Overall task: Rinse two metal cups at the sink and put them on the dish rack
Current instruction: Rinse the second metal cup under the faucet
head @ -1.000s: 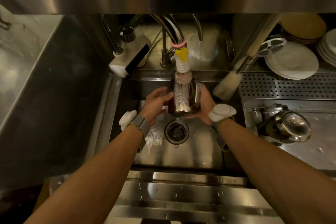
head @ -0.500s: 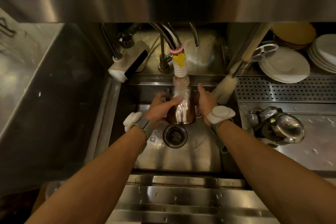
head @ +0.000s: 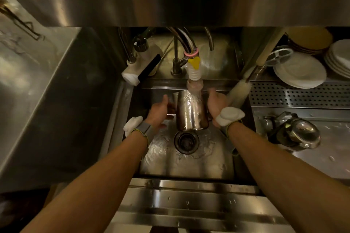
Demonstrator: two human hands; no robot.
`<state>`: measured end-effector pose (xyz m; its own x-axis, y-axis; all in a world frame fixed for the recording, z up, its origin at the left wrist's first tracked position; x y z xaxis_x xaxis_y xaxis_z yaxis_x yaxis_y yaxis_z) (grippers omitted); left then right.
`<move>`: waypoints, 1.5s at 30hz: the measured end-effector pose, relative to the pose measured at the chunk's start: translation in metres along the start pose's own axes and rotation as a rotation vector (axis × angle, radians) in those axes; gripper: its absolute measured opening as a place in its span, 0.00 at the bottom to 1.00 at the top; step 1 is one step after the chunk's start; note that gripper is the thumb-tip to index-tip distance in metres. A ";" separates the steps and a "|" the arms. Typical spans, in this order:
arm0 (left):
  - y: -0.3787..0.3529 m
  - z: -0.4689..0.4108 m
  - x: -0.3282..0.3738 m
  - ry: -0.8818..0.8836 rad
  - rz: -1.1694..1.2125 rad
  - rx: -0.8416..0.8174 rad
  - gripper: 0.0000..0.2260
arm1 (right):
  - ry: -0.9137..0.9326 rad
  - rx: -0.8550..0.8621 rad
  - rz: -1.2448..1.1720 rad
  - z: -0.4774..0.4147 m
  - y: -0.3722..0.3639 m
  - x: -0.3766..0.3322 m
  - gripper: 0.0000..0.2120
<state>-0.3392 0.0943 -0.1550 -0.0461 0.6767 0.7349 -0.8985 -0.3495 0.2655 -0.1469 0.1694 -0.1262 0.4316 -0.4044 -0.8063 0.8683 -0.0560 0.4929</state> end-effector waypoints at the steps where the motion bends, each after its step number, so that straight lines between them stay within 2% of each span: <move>1: 0.002 -0.001 0.001 0.001 0.003 0.010 0.22 | 0.009 -0.013 0.003 0.003 -0.006 -0.001 0.23; 7: 0.003 -0.004 0.001 -0.020 -0.053 -0.030 0.26 | -0.093 0.147 -0.104 -0.008 0.025 0.017 0.20; 12: -0.002 -0.003 0.003 -0.042 -0.064 -0.052 0.25 | -0.065 0.100 -0.141 0.003 0.014 0.016 0.22; 15: -0.017 0.006 0.004 -0.037 -0.041 -0.180 0.23 | -0.104 0.136 -0.170 -0.002 0.020 0.021 0.21; 18: -0.040 0.016 0.002 -0.012 -0.018 -0.289 0.22 | -0.124 0.075 -0.180 -0.003 0.007 0.022 0.19; 22: -0.043 0.012 0.008 -0.004 0.075 -0.260 0.13 | -0.166 -0.017 -0.202 -0.006 -0.008 0.025 0.25; 28: -0.036 0.000 0.019 0.002 0.163 -0.171 0.17 | -0.266 -0.185 -0.426 -0.005 -0.025 0.018 0.19; 34: -0.029 0.003 0.008 0.129 0.341 -0.152 0.15 | -0.231 -0.263 -0.411 0.002 -0.034 0.012 0.14; 40: -0.025 0.005 -0.015 0.170 0.228 -0.117 0.13 | -0.235 -0.333 -0.324 0.008 -0.034 0.025 0.14; 45: -0.043 0.017 -0.016 0.159 0.139 -0.192 0.11 | -0.295 -0.243 -0.345 -0.003 -0.023 0.043 0.14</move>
<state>-0.2924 0.0873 -0.1673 -0.2286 0.7297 0.6444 -0.9445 -0.3266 0.0348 -0.1478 0.1557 -0.1736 0.0531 -0.6419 -0.7650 0.9949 -0.0322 0.0960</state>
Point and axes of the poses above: each hand's wrist, its own z-axis away from the middle knuckle, its own y-axis out of the back of the hand, x = y × z, the point moved 8 cm from there along -z, towards the middle knuckle, and after that the axes turned 9 degrees about x, right-handed, at the moved point
